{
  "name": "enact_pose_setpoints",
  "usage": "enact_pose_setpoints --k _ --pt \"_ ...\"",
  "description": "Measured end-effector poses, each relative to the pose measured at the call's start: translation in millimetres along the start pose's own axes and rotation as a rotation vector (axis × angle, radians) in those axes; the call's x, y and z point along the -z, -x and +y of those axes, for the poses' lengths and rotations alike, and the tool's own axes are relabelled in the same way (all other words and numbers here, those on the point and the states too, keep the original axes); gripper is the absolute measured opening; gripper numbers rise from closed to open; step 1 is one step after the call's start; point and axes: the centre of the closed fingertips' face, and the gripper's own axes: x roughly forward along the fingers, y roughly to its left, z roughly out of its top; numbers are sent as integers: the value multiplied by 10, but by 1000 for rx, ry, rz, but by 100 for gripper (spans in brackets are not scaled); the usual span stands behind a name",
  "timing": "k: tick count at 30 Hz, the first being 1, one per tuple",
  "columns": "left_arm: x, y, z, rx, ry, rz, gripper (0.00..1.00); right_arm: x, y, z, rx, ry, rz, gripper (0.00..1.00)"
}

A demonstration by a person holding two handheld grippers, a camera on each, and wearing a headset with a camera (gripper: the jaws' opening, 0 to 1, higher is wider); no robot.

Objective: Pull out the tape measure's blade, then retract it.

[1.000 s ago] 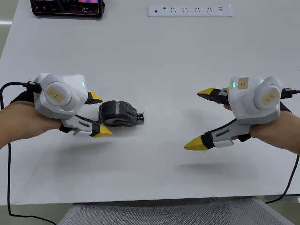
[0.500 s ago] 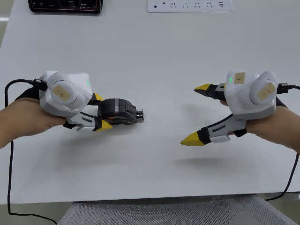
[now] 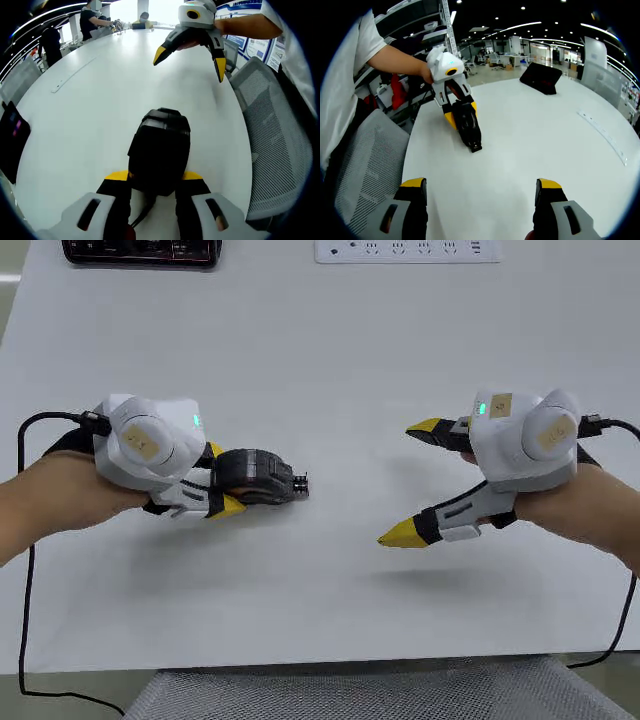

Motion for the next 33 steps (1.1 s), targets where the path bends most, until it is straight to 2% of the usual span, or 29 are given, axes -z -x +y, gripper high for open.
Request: enact_pose_setpoints --k 4,9,15,26,33 --pt "-4 0 -2 0 -4 0 29 1 -66 0 -10 7 -4 86" --pt "-6 -4 -1 0 4 -13 28 -81 -174 -6 -21 15 -34 82" --pt "-2 -4 -4 -1 0 -5 28 -151 -312 5 -39 46 -53 76" --pt "13 -5 -9 8 8 9 28 -110 -502 -32 -58 56 -65 65" --pt "17 -5 -17 15 12 14 28 -140 -609 -34 -73 68 -77 56"
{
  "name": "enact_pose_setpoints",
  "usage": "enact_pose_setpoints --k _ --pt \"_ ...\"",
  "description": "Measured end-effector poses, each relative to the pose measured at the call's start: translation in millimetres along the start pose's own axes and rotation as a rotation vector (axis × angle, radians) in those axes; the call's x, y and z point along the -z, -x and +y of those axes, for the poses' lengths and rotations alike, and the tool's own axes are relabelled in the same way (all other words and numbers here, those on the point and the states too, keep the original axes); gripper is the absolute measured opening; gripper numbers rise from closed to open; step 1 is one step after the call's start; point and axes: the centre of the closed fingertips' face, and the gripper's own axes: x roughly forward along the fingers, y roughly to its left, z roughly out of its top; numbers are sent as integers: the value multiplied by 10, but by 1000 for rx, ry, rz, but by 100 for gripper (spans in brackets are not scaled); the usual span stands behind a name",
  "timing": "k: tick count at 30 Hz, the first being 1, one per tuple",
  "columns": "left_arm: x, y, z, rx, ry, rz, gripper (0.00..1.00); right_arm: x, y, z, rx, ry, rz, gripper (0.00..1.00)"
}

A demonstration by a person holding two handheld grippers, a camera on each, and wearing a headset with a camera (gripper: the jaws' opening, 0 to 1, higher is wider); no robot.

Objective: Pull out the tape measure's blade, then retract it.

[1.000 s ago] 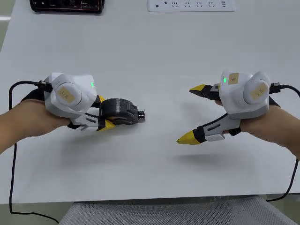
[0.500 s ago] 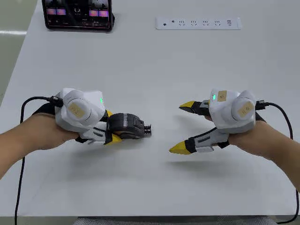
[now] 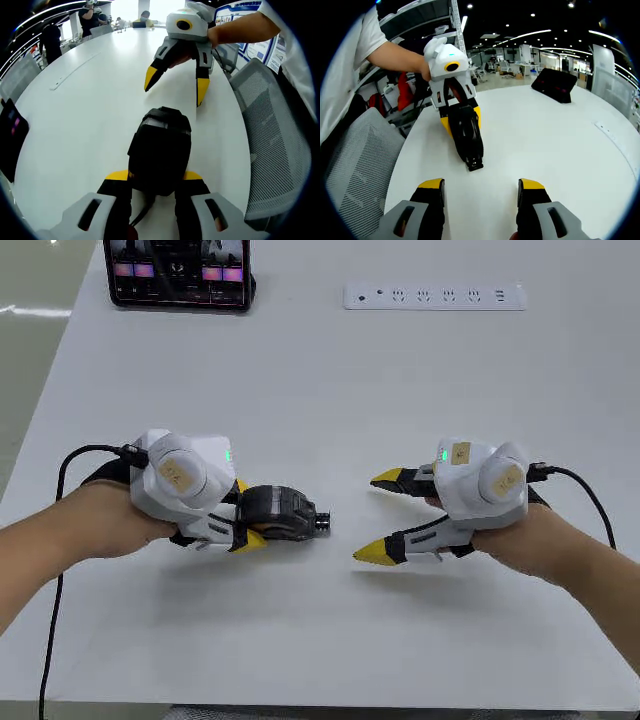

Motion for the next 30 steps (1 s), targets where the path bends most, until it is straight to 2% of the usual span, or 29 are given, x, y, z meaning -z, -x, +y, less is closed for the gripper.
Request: enact_pose_setpoints --k 14,30 --pt "4 -6 -3 7 0 13 28 -48 -166 14 -20 57 -13 41" --pt "3 -16 21 13 1 18 28 -122 -369 69 -65 116 -19 26"
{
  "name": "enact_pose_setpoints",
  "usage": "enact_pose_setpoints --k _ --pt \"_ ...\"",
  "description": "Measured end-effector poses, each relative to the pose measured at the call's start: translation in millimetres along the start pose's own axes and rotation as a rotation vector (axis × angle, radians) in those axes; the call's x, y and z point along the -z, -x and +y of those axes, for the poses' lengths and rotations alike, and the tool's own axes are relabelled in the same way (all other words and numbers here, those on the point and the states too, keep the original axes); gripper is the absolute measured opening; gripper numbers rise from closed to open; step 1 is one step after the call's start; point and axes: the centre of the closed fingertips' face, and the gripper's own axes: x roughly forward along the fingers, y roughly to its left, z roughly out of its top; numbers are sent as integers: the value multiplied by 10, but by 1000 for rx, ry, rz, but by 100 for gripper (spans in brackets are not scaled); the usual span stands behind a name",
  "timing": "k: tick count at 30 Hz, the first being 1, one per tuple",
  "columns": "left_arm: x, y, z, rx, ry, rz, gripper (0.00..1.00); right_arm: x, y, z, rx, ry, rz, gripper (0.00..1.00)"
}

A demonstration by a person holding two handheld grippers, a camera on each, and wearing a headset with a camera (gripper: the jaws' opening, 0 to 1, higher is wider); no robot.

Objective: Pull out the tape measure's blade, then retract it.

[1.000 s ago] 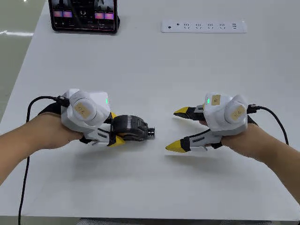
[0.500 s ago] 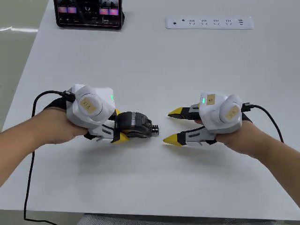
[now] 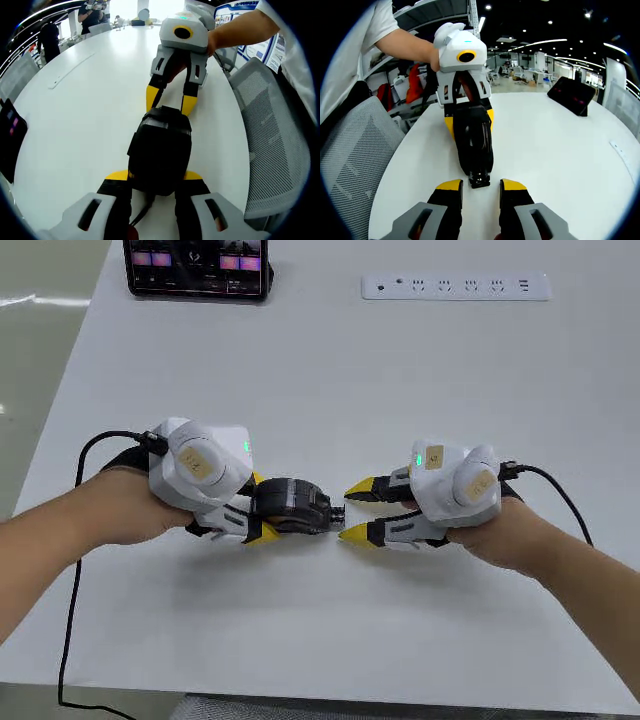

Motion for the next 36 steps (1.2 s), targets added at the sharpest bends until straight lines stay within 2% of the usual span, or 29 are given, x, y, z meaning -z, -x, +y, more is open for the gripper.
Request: enact_pose_setpoints --k 16,24,36 --pt "1 3 -12 2 -1 0 28 -26 -88 26 -26 38 -5 14" --pt "2 4 -11 1 1 -2 28 -31 -98 25 -30 35 -15 13" --pt "3 0 -19 -1 1 -6 28 -28 -96 32 -9 42 -21 11"
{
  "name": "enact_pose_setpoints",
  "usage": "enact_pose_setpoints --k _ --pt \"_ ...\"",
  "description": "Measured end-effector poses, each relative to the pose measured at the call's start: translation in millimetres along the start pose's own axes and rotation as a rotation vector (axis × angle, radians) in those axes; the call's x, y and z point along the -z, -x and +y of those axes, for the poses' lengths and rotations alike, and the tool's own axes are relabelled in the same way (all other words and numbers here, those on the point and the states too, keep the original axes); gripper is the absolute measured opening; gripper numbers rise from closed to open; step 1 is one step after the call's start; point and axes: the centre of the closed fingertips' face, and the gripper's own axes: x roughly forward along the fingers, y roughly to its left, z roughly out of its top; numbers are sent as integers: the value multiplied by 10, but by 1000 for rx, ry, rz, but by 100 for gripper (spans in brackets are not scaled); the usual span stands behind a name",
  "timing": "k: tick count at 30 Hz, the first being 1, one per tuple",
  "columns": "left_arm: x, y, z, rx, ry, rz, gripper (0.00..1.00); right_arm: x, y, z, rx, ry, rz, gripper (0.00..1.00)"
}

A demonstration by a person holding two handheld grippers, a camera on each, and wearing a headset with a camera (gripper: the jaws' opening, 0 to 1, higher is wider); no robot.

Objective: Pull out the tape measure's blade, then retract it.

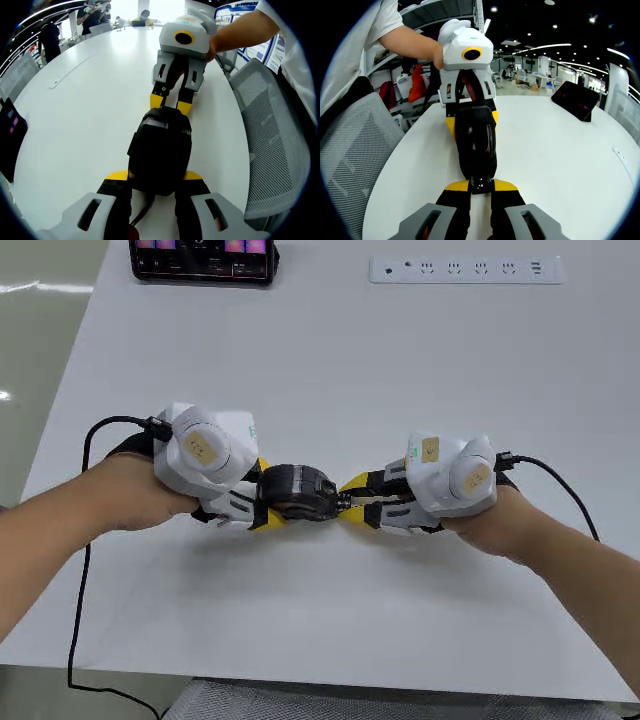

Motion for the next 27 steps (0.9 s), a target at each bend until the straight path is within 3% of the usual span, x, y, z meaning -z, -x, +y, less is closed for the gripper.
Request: enact_pose_setpoints --k 27 --pt "-16 3 3 6 -8 -4 28 20 19 -4 -7 59 45 10"
